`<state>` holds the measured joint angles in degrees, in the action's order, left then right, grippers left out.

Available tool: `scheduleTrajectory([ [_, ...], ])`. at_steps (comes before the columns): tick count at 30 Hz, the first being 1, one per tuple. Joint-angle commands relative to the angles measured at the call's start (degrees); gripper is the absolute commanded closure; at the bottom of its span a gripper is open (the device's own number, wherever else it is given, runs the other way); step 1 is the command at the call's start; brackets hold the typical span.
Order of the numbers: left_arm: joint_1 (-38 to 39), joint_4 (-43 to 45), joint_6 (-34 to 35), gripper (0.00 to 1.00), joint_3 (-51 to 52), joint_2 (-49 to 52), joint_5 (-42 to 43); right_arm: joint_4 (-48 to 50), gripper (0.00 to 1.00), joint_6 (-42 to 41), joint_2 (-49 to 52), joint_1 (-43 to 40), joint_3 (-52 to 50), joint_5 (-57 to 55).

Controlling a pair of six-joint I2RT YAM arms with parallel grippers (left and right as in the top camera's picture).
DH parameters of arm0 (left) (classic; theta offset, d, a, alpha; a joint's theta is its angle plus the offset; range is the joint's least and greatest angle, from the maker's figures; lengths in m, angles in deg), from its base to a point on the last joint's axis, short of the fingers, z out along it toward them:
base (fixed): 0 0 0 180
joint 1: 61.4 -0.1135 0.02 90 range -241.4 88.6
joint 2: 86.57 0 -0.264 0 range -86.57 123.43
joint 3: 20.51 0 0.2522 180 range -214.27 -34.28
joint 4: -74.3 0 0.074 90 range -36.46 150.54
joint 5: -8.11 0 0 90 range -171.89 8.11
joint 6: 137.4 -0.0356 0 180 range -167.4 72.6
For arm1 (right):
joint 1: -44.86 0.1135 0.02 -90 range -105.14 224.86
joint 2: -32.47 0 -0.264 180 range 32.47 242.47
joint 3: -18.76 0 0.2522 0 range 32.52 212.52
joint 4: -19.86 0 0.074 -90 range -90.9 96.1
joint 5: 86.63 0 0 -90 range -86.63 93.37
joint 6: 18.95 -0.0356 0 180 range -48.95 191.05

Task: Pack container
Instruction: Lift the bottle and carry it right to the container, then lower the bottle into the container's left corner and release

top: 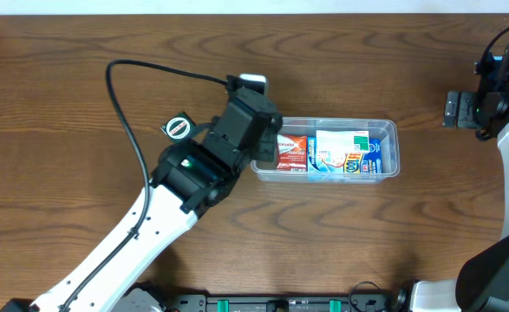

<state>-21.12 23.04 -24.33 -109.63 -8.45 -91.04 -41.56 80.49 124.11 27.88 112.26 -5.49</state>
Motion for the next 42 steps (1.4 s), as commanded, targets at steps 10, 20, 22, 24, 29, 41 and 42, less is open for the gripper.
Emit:
scheduleTrajectory([
  [10,0.9,0.3,2.6,0.68,-0.7,8.9,-0.5,0.1,0.01,-0.8,-1.3,-0.2,0.2,-0.3],
  [20,0.9,1.9,2.5,0.68,-0.7,15.8,-3.0,0.1,0.01,-0.8,-1.3,-0.2,0.2,-0.3],
  [22,0.9,2.1,2.5,0.68,-0.7,17.2,-3.6,0.1,0.01,-0.8,-1.3,-0.2,0.2,-0.3],
  [24,0.9,2.4,2.5,0.68,-0.7,18.5,-3.5,0.1,0.01,-0.8,-1.3,-0.2,0.2,-0.3],
  [29,0.9,4.2,2.5,0.68,-0.7,21.6,-3.5,0.1,0.01,-0.8,-1.3,-0.2,0.2,-0.3],
  [41,0.8,5.4,2.5,0.68,-0.7,24.2,-5.5,0.1,0.01,-0.8,-1.3,-0.2,0.2,-0.3],
  [42,0.8,5.4,2.5,0.67,-0.7,24.3,-5.5,0.1,0.01,-0.8,-1.3,-0.2,0.2,-0.3],
])
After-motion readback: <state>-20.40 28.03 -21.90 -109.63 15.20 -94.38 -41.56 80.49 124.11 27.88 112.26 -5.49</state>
